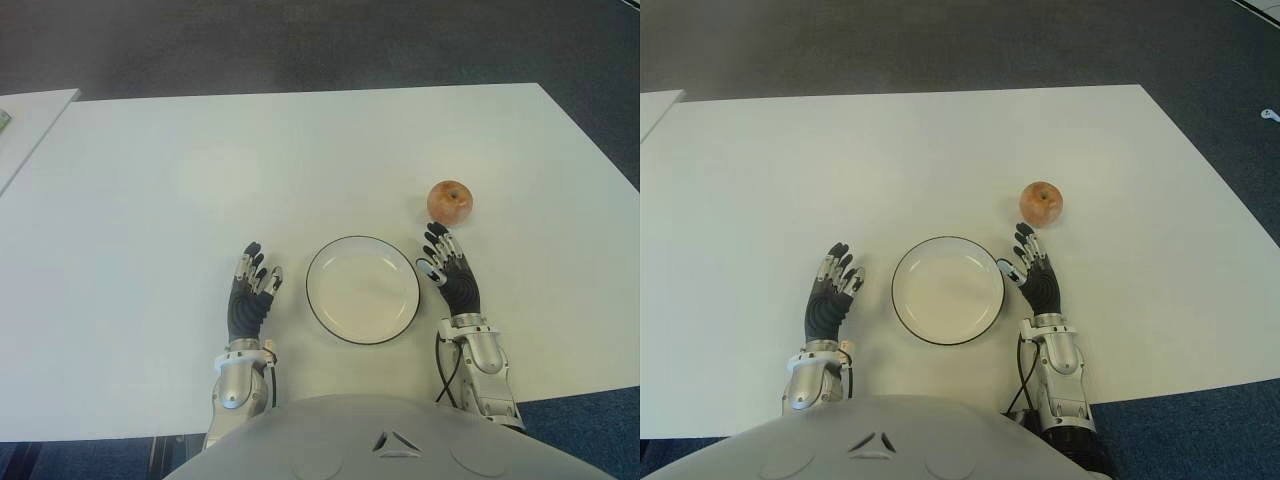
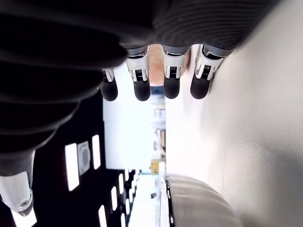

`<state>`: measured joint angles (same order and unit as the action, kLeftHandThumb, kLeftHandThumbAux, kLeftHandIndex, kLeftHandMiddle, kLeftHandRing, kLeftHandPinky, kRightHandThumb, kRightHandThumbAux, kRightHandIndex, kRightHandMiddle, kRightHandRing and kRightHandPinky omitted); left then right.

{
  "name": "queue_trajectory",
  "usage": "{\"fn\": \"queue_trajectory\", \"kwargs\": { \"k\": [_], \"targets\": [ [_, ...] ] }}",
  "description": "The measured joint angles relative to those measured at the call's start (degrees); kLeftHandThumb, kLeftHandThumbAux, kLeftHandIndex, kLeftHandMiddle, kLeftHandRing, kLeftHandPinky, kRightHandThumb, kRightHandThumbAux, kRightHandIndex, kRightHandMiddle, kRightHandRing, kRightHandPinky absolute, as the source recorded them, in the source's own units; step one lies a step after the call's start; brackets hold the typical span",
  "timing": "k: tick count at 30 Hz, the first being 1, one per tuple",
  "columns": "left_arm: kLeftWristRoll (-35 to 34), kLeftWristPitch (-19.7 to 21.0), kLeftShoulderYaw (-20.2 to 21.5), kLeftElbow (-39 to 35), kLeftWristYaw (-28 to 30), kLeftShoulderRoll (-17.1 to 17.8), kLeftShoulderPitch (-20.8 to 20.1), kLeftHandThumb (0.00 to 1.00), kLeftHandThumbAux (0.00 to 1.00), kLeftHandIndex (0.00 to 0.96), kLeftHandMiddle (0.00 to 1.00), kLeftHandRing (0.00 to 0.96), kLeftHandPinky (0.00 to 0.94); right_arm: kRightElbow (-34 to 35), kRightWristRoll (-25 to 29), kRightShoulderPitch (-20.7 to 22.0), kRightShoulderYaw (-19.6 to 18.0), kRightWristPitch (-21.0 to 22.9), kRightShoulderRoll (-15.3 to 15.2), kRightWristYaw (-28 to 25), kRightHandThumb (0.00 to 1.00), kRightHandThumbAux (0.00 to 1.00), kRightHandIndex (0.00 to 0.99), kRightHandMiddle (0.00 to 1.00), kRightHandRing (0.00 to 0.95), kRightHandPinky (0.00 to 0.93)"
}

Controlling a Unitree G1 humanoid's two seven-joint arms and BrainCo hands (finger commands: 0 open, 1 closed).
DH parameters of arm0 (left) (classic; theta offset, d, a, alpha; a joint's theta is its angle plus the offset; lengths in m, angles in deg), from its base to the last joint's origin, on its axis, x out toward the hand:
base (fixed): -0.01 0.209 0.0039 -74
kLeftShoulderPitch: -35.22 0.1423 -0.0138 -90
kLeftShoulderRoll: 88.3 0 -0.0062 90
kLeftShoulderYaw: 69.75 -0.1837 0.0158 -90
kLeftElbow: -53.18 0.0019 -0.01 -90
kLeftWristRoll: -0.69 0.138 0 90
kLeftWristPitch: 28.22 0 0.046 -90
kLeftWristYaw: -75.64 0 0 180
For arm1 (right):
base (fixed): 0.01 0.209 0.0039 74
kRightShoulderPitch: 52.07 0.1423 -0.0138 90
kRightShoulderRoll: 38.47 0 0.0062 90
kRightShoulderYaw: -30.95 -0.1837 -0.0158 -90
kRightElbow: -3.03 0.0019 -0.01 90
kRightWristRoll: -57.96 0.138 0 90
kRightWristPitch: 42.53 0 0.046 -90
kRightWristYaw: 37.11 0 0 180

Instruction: Put the apples into the plate.

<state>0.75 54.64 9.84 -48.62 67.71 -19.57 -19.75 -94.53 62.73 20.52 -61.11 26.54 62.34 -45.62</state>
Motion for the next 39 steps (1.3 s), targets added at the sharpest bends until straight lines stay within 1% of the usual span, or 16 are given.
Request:
{"fn": "queue_trajectory", "kwargs": {
  "k": [3,6,11,15,20,22,24,25,28,31,34,39],
  "targets": [
    [-0.01,-0.03,-0.06,0.13,-0.12,0.0,-0.01,0.021,0.698,0.023,0.004,0.0,0.0,0.49,0.56,0.33,-0.44,0.18,-0.65,-1.03,0.094,0.554,0.0,0.006,0.0,0.0],
    [0.0,-0.07,-0.11,0.23,-0.73,-0.01,-0.01,0.024,0.693,0.025,0.005,0.0,0.0,2.26,1.18,0.19,-0.78,1.38,-1.33,-1.91,0.091,0.535,0.0,0.002,0.0,0.0],
    [0.0,-0.68,-0.26,0.7,-1.47,-0.01,-0.03,0.03,0.691,0.027,0.006,0.0,0.0,7.9,1.32,-0.25,-1.45,4.98,-3.02,-2.28,0.105,0.53,0.0,0.0,0.0,0.0],
    [-0.01,-1.29,-0.39,1.1,-1.55,-0.01,-0.04,0.033,0.692,0.028,0.006,0.0,0.0,11.75,1.36,0.11,-2.15,6.05,-4.64,-2.83,0.127,0.552,0.0,0.0,0.0,0.0],
    [0.0,-1.5,-0.45,1.27,-1.7,-0.01,-0.06,0.036,0.685,0.029,0.005,0.0,0.0,11.77,1.25,2.57,-3.54,6.2,-7.3,-4.37,0.165,0.584,0.002,0.0,0.0,0.0],
    [0.0,-1.51,-0.45,1.29,-1.7,-0.01,-0.06,0.041,0.682,0.03,0.005,0.0,0.0,11.45,0.62,4.01,-4.05,6.13,-8.38,-4.38,0.195,0.598,0.008,0.0,0.0,0.0],
    [-0.02,-1.6,-0.47,1.35,-1.7,-0.01,-0.08,0.049,0.678,0.03,0.004,0.0,0.0,11.27,-0.67,5.12,-4.18,5.49,-9.15,-4.12,0.254,0.611,0.022,0.009,0.0,0.012],
    [-0.04,-1.71,-0.47,1.42,-1.7,-0.01,-0.1,0.05,0.679,0.03,0.004,0.0,0.0,11.15,-1.45,5.55,-4.18,4.76,-9.48,-3.91,0.27,0.612,0.028,0.015,0.001,0.011],
    [-0.07,-2.32,-0.54,1.82,-1.7,-0.01,-0.17,0.05,0.678,0.034,0.007,0.0,0.0,11.78,-6.2,6.37,-3.63,2.19,-10.74,-3.02,0.343,0.613,0.071,0.046,0.015,0.025],
    [-0.08,-2.8,-0.62,2.24,-1.7,-0.01,-0.27,0.05,0.674,0.038,0.009,0.0,0.0,12.94,-11.51,6.88,-2.92,-1.13,-12.68,-2.51,0.372,0.607,0.098,0.06,0.027,0.054],
    [-0.04,-3.14,-0.64,2.48,-1.7,0.01,-0.4,0.055,0.668,0.038,0.008,0.0,0.0,13.14,-18.33,7.63,-2.82,-4.92,-15.3,-0.68,0.367,0.586,0.118,0.066,0.031,0.04],
    [0.03,-3.63,-0.66,2.74,-1.7,0.02,-0.54,0.058,0.662,0.038,0.012,0.0,0.0,12.84,-29.56,9.52,-3.09,-6.68,-20.16,3.62,0.36,0.559,0.121,0.068,0.025,0.01]
  ]
}}
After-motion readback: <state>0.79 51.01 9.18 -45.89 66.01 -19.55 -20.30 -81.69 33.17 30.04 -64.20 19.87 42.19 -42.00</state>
